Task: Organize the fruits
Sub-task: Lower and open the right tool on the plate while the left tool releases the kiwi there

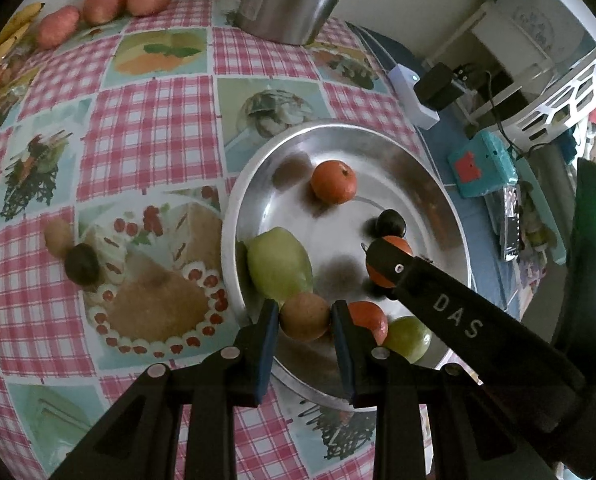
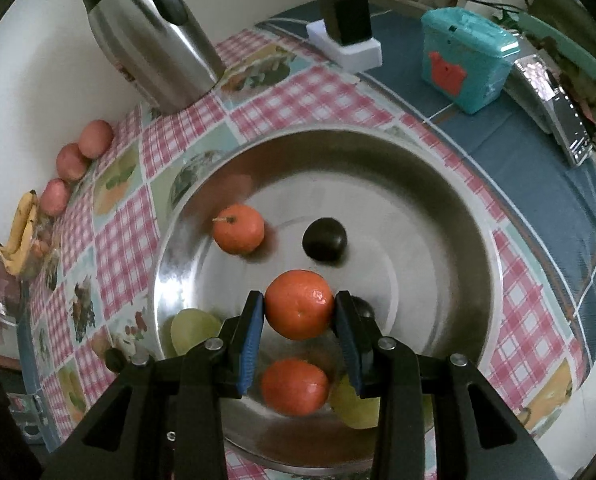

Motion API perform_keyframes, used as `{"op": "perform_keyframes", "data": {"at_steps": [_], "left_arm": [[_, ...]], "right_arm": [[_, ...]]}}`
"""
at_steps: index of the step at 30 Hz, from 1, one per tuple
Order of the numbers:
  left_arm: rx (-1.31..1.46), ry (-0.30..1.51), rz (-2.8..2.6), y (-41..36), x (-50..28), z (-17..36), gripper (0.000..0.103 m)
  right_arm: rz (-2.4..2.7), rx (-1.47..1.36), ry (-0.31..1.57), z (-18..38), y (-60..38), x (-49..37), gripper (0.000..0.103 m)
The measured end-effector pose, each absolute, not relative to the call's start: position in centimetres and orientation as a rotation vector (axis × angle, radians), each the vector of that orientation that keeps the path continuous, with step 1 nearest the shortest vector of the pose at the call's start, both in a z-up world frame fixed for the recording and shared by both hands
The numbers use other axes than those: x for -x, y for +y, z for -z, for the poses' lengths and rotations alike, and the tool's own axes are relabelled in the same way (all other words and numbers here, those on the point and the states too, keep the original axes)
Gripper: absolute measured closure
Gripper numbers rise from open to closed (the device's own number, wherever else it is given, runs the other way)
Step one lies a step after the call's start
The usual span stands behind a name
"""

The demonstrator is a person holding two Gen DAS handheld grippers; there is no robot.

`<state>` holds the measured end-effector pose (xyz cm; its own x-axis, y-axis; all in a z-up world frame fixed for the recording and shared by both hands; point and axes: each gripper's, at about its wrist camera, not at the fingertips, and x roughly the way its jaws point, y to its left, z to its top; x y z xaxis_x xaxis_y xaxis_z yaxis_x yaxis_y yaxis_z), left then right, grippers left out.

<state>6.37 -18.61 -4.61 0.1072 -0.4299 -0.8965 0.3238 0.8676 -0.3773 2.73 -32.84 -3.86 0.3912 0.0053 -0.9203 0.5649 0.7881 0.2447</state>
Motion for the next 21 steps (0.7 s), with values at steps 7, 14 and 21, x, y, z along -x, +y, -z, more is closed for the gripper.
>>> {"op": "perform_keyframes", "data": {"at_steps": [7, 14, 21], "left_arm": [[0.086, 1.374, 0.553, -18.71, -6.40, 5.23, 0.074], [0.080, 1.381, 0.554, -18.78, -6.43, 5.37, 0.074], [0.070, 1.385, 0.555, -18.91, -6.36, 5.48, 0.073]], "right_arm": [[0.365, -0.577, 1.150, 4.32, -32.30, -3.01, 0.064], [0.366, -0.567, 1.155, 4.34, -32.18, -3.11, 0.064], [0.360, -0.571, 1.158, 4.31, -32.19, -3.15, 0.064]]}}
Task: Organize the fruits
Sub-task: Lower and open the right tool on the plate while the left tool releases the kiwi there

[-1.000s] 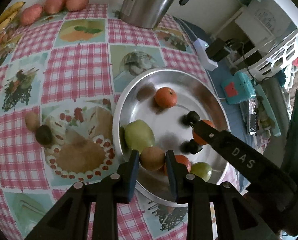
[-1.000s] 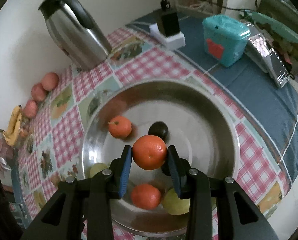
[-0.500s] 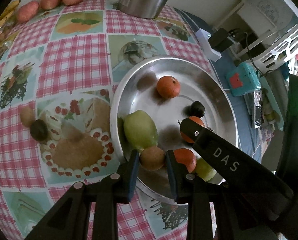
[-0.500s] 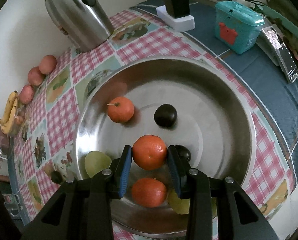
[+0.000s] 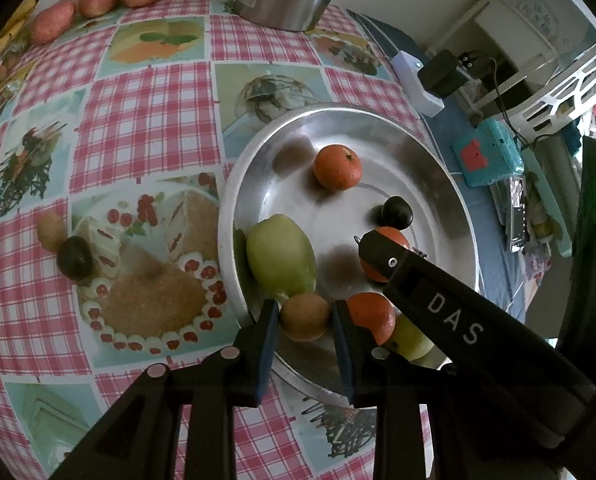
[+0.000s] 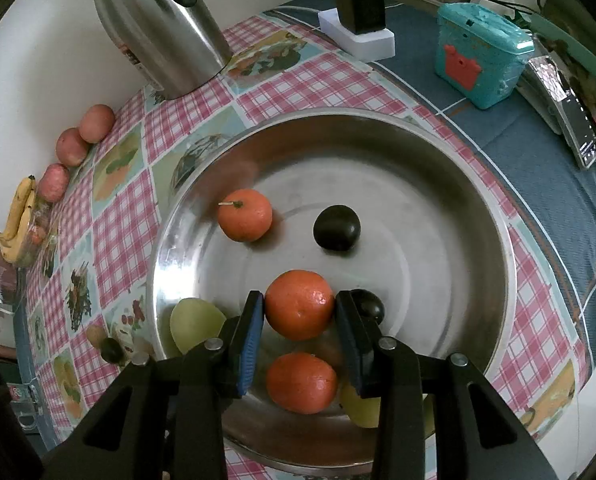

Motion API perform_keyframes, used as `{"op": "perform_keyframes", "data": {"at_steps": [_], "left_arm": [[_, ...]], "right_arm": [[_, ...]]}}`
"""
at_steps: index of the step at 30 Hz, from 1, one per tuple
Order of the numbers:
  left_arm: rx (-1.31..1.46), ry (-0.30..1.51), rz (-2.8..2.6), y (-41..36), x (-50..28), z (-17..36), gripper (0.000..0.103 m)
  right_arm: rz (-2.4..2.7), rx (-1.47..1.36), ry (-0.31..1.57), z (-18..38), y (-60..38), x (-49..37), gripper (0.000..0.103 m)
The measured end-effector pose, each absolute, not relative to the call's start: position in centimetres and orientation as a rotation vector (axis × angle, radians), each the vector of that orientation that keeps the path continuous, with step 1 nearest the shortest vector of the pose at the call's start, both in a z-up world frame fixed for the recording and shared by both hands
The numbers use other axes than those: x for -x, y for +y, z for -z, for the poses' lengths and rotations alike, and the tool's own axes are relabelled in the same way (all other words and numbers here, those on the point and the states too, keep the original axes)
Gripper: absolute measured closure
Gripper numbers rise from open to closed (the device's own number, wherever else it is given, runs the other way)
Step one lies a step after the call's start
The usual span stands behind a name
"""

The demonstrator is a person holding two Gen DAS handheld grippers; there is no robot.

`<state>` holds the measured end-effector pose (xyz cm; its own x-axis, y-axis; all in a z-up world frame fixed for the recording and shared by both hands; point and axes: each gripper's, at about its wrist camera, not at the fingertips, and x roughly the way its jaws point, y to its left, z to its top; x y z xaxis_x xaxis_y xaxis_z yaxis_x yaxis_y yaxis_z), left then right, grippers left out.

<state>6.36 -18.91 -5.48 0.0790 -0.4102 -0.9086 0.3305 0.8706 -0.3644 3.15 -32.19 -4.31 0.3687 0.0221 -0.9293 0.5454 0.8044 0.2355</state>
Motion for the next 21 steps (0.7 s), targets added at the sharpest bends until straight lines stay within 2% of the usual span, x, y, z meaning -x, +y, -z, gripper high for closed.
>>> {"op": "perform_keyframes", "data": {"at_steps": [8, 11, 21], "left_arm": [[0.068, 1.390, 0.563, -19.1, -6.3, 5.5, 0.071], [0.078, 1.383, 0.565, -18.9, -6.4, 5.3, 0.064], [0.110, 1.349, 0.536, -17.4, -7.1, 4.1, 0.064]], "right_arm": [[0.341, -0.570, 1.129, 3.7, -32.1, -3.3, 0.064], [0.343, -0.573, 1.101, 3.1, -32.3, -3.2, 0.064], [0.350, -0.587, 1.074, 2.8, -32.6, -3.0, 0.064]]}}
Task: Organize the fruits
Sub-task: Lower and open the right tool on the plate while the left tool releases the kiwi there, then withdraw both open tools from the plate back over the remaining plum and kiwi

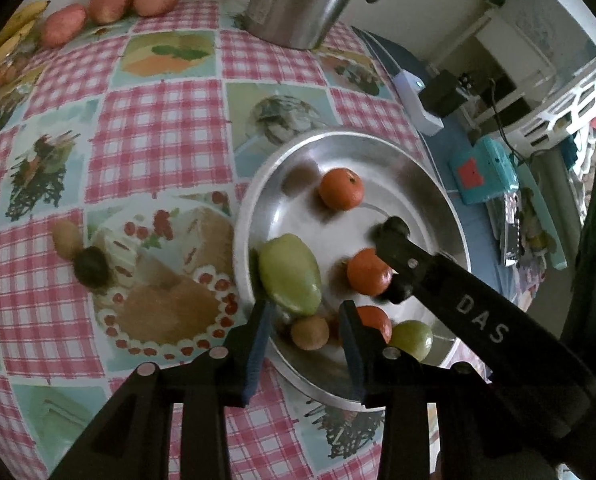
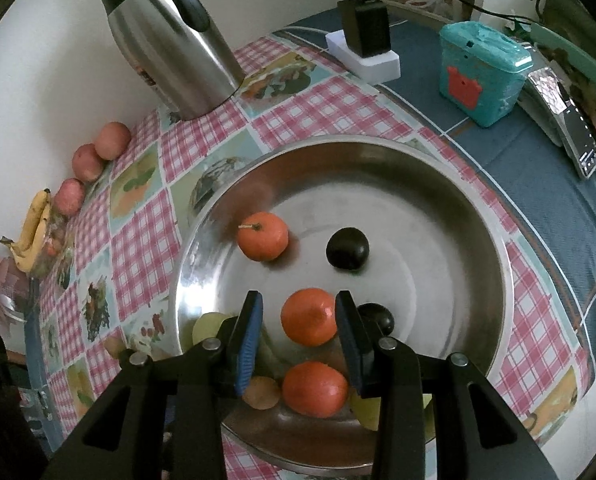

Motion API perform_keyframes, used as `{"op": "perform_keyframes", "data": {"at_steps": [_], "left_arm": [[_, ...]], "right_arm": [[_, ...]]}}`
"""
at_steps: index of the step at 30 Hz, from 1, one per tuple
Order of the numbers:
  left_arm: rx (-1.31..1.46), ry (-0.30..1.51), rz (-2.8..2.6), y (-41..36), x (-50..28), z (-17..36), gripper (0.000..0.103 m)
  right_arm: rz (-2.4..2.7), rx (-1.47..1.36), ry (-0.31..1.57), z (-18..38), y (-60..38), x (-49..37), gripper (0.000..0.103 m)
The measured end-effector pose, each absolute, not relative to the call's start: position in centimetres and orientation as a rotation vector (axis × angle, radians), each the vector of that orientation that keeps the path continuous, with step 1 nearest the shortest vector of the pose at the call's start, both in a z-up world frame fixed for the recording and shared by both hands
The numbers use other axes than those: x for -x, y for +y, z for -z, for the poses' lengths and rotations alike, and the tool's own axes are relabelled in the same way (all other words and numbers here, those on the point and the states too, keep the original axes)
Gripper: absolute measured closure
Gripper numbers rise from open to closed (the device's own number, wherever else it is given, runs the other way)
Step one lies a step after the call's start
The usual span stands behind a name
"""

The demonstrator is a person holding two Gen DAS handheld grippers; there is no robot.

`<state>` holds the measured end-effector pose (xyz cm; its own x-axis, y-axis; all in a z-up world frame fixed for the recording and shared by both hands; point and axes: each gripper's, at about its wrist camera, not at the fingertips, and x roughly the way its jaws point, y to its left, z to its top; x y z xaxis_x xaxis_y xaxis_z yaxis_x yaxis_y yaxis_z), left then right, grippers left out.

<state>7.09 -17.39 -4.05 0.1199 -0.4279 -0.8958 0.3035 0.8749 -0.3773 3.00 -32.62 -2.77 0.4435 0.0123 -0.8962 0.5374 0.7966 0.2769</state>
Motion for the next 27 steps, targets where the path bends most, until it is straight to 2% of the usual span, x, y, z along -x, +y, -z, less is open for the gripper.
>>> {"op": "perform_keyframes", "data": {"at_steps": [13, 27], "left_arm": [[0.188, 1.309, 0.403, -13.3, -9.0, 3.8, 0.064], [0.322, 1.237, 0.227, -6.6, -11.2, 2.7, 0.052]], "right_arm": [[0.342, -0.577, 1.076, 2.8, -32.3, -3.1, 0.065], [0.261, -0.477, 1.094, 2.4, -29.7, -3.9, 0.065]]}}
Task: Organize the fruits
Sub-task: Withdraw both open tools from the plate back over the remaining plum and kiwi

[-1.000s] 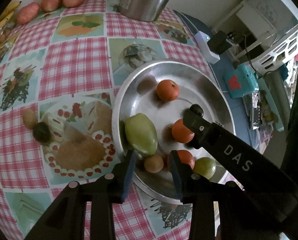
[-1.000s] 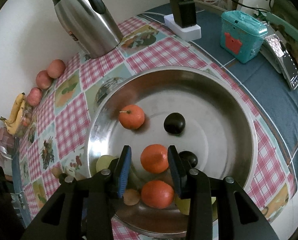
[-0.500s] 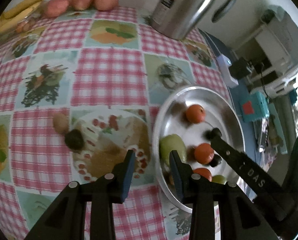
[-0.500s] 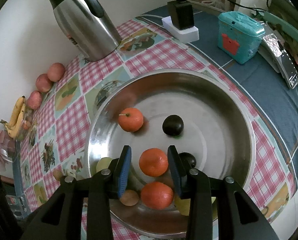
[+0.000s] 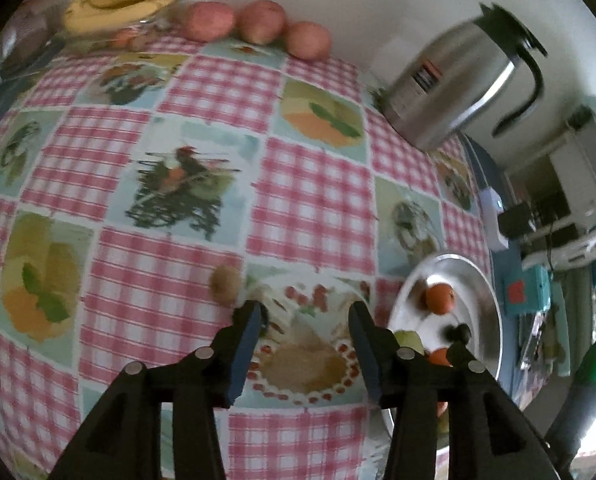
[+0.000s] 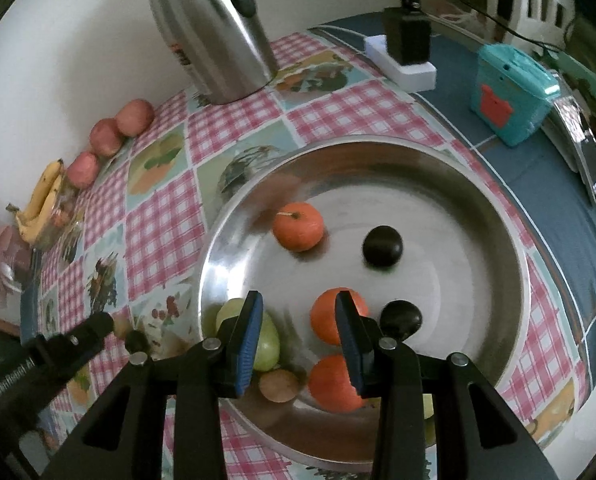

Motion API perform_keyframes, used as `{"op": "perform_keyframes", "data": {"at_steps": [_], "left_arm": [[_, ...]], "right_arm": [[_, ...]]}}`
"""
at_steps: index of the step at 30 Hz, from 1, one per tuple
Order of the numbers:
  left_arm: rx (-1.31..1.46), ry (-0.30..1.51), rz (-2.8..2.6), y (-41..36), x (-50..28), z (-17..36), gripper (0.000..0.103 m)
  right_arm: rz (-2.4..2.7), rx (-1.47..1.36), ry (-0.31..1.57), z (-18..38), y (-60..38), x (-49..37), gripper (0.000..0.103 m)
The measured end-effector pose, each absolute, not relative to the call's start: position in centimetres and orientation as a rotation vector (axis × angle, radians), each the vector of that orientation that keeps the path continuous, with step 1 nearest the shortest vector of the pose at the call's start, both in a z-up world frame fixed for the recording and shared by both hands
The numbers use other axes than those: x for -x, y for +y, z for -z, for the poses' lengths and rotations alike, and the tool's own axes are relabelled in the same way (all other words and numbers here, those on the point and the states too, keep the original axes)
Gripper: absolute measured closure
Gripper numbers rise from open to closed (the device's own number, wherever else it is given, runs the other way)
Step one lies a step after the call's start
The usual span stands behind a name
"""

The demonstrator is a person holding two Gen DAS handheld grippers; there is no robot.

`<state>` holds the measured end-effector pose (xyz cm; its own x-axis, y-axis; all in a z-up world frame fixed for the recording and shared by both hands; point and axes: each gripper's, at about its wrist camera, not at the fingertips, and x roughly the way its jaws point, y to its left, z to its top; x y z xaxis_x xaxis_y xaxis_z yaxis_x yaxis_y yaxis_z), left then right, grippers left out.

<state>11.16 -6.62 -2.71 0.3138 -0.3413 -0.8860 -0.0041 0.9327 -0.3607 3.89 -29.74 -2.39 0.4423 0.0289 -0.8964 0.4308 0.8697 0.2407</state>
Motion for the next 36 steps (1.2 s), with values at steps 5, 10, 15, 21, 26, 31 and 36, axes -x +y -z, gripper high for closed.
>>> {"op": "perform_keyframes", "data": {"at_steps": [5, 10, 15, 21, 26, 31, 36], "left_arm": [[0.328, 1.217, 0.175, -5.2, -11.4, 2.4, 0.048], [0.319, 1.214, 0.161, -5.0, -11.6, 2.4, 0.037], [0.278, 1.213, 0.130, -4.9, -11.5, 2.5, 0.024], [0.246, 1.199, 0.085, -4.6, -11.6, 2.8, 0.002], [0.233, 1.185, 0.052, -4.0, -11.7, 2.9, 0.000], [0.201, 1.193, 0.017, -3.7, -11.7, 3.1, 0.000], [0.177, 1.187, 0.005, -3.5, -11.8, 3.0, 0.000]], "right_arm": [[0.249, -0.445, 1.098, 2.3, -29.1, -4.1, 0.065], [0.260, -0.436, 1.109, 2.7, -29.1, -4.2, 0.050], [0.259, -0.428, 1.080, 2.6, -29.0, -4.1, 0.030], [0.254, -0.425, 1.071, 2.7, -28.9, -4.3, 0.026], [0.258, -0.423, 1.051, 2.6, -29.0, -4.2, 0.012], [0.241, -0.435, 1.027, 2.3, -29.0, -4.2, 0.008], [0.235, -0.405, 1.025, 2.1, -28.5, -4.4, 0.008]]}}
